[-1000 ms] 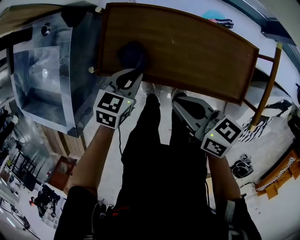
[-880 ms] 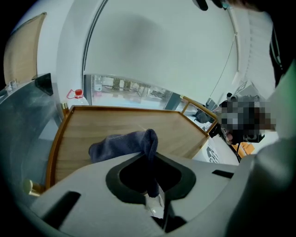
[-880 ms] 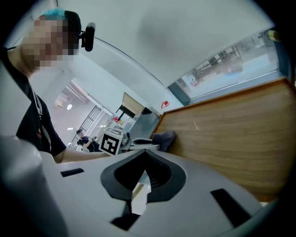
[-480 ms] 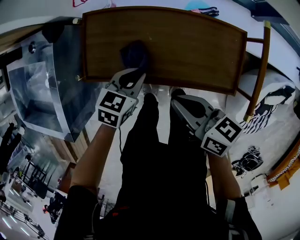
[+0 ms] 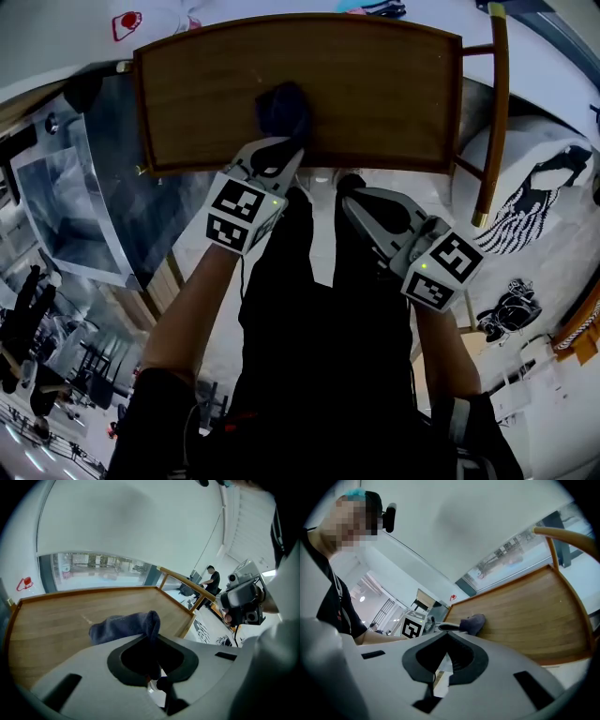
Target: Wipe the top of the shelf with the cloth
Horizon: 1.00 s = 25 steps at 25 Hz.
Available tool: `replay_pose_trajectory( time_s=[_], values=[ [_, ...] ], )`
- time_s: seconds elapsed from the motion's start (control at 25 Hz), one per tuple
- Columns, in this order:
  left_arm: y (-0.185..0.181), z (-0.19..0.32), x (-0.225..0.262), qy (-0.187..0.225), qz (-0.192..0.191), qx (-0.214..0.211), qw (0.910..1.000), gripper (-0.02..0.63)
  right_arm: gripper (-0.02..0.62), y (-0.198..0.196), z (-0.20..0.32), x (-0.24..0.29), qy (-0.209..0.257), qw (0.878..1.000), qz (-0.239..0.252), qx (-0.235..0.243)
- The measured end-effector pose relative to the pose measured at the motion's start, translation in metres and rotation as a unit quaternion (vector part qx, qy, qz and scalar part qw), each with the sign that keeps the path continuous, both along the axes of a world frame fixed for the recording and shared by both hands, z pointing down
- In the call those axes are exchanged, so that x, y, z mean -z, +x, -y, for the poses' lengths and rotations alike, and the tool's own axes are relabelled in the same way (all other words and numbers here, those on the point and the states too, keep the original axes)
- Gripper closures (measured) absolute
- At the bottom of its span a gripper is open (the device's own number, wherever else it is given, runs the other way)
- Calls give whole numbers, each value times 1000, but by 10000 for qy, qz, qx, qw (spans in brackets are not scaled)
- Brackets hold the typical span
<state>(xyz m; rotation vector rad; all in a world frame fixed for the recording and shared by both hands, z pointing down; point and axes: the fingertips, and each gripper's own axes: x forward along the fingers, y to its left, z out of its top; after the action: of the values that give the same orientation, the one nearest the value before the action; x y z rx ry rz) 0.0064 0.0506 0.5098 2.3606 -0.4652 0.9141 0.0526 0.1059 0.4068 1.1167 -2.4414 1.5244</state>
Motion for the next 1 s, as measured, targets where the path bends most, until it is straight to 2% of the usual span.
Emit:
replay_pose_trajectory(
  time_s=[0.68, 1.0],
  values=[
    [100, -36, -2, -120, -222, -696, 9973, 554, 591, 72, -27, -2, 6, 9983, 14, -588],
    [144, -53, -4, -216, -276, -1101, 9933, 554, 591, 101, -39, -3, 16, 9965, 8, -836]
  ],
)
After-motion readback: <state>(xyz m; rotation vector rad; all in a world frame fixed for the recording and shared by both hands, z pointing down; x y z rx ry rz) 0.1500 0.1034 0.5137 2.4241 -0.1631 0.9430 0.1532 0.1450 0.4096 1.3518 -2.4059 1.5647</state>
